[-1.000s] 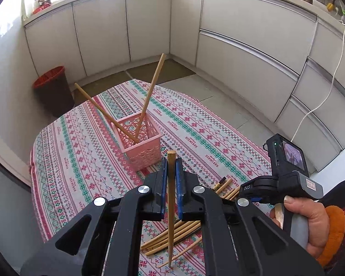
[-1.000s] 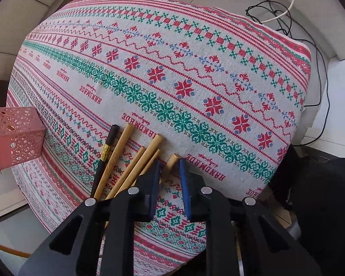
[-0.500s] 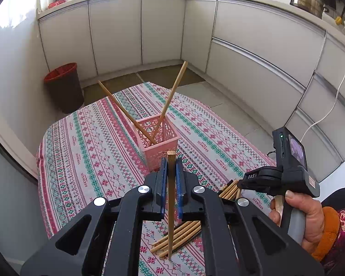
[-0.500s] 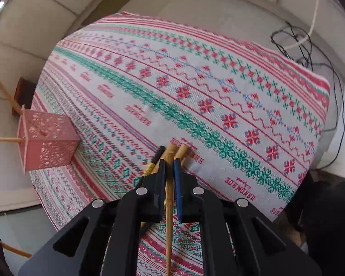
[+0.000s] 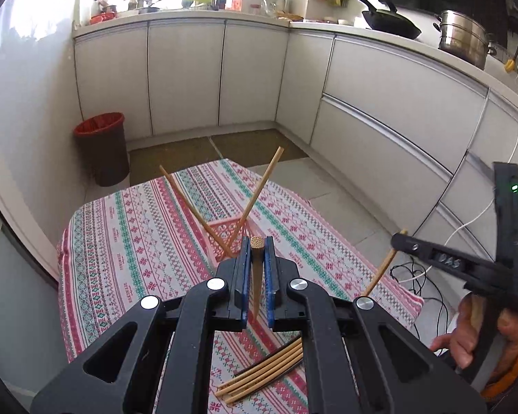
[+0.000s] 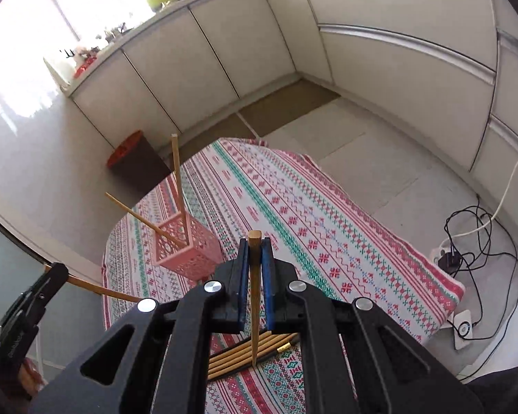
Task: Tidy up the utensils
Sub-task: 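Carry both chopsticks over the pink basket, drop them in, open both grippers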
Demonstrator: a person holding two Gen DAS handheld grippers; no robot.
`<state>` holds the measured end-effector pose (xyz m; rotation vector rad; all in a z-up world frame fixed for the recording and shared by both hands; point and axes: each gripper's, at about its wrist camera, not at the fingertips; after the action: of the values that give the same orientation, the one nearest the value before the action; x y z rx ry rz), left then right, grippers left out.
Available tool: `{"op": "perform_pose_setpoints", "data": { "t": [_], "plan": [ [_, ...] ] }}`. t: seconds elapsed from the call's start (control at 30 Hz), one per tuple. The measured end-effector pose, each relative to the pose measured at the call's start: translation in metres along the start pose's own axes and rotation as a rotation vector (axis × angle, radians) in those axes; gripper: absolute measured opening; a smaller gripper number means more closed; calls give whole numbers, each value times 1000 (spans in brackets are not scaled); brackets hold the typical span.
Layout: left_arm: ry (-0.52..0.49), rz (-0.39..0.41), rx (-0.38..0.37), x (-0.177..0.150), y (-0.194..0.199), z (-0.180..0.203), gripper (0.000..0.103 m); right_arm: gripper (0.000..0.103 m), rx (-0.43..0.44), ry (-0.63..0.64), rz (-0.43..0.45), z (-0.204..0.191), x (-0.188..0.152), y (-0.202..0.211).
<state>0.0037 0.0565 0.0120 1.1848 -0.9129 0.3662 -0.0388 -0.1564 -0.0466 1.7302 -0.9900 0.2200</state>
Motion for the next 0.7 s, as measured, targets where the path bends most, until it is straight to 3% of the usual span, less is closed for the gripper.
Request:
{"op": "perform_pose_setpoints", "data": {
  "t": [0.27,0.43,0.57,0.7],
  "plan": [
    [84,90,5,31,8,-3,6,7,71,-29,148,2,58,49],
    [160,210,9,57,29,-13,6,7,141,-38,249,-13,99,70],
    [213,302,59,71,43,-21,6,7,208,-17,289,-31,118,74],
    [251,303,105,73,30,-32,6,8,240,39,290,-51,120,54]
  ]
}}
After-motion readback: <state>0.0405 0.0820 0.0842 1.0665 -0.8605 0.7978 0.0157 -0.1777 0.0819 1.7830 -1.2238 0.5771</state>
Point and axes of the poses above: each gripper's, at about its wrist camera, not at the fingertips, and y roughly against the way its jaws point, z to its right, x to its top, and after that the axes turned 2 degrees about x, right-handed
